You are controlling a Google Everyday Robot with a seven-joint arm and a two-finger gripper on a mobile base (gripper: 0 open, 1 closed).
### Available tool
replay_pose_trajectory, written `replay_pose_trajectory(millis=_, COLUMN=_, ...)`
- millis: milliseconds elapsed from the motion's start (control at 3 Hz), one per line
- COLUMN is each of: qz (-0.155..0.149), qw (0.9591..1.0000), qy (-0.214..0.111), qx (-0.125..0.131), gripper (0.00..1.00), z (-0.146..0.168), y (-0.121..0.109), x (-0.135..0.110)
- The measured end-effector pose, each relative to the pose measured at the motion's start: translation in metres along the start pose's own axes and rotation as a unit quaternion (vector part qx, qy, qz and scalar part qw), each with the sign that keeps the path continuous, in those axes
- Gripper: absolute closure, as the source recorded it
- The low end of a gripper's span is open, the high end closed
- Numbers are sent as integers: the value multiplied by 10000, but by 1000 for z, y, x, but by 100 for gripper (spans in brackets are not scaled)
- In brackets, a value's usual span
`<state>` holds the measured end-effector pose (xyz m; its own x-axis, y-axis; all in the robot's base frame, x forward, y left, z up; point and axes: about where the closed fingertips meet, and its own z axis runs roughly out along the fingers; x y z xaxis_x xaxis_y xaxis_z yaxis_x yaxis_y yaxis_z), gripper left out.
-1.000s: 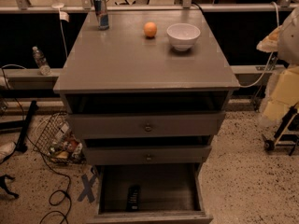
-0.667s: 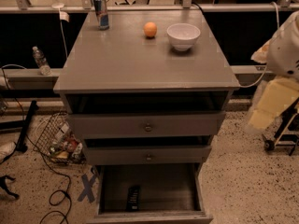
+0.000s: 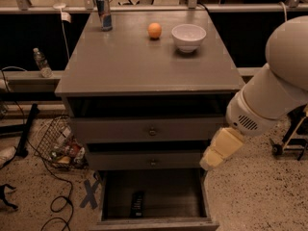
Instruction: Pick rxbar chocolate from bottom drawer and place on counter
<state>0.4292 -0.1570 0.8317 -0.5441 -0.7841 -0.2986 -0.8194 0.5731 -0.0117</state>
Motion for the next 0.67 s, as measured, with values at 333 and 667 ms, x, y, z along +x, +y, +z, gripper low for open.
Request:
replay_pose_trajectory(millis=333, qz=0, qw=10000, qy=0, qx=0, gripper=0, z=0, y=0, x=0)
replay_pose_trajectory(millis=667, qz=-15, qw=9992, qy=127, qx=-370, gripper=0, z=47, y=20, x=-25)
